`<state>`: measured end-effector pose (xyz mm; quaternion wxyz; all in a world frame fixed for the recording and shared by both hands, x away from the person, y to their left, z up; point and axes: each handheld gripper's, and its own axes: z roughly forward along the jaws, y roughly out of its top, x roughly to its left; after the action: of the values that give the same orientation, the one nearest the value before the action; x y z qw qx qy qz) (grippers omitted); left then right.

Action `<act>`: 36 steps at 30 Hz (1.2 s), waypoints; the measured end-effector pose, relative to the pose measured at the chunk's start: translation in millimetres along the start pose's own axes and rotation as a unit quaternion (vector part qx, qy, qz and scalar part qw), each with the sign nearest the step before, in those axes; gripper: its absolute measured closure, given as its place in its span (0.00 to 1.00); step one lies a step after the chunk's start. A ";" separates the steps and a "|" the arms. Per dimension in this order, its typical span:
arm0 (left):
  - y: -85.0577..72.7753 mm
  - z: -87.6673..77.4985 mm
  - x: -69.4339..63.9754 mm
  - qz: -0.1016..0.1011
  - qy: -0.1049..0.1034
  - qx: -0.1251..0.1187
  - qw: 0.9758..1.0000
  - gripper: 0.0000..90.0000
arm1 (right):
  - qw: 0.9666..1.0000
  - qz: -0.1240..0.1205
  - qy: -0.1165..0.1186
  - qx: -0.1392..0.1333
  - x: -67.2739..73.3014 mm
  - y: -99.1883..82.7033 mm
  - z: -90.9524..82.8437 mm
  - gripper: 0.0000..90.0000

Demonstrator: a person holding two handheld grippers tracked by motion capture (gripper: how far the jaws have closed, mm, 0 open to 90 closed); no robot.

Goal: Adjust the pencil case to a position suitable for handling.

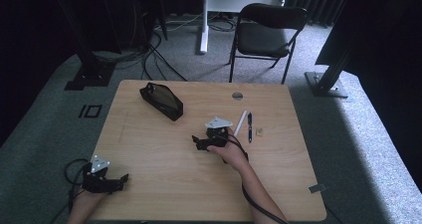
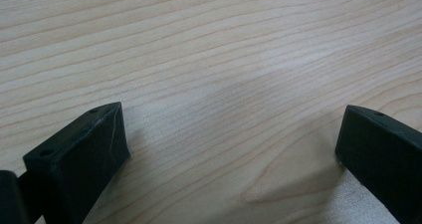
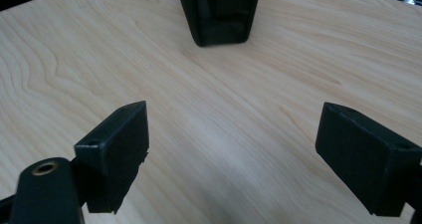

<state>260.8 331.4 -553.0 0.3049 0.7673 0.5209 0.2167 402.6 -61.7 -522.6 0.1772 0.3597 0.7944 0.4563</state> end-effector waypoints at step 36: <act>0.0 0.0 0.0 0.000 0.000 0.000 1.000 0.00 | 1.000 0.005 -0.006 -0.014 9.4 46.5 56.6 0.39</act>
<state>260.9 331.4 -553.0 0.3050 0.7672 0.5210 0.2167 449.8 -5.9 -512.0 0.1847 0.3639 0.7852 0.4657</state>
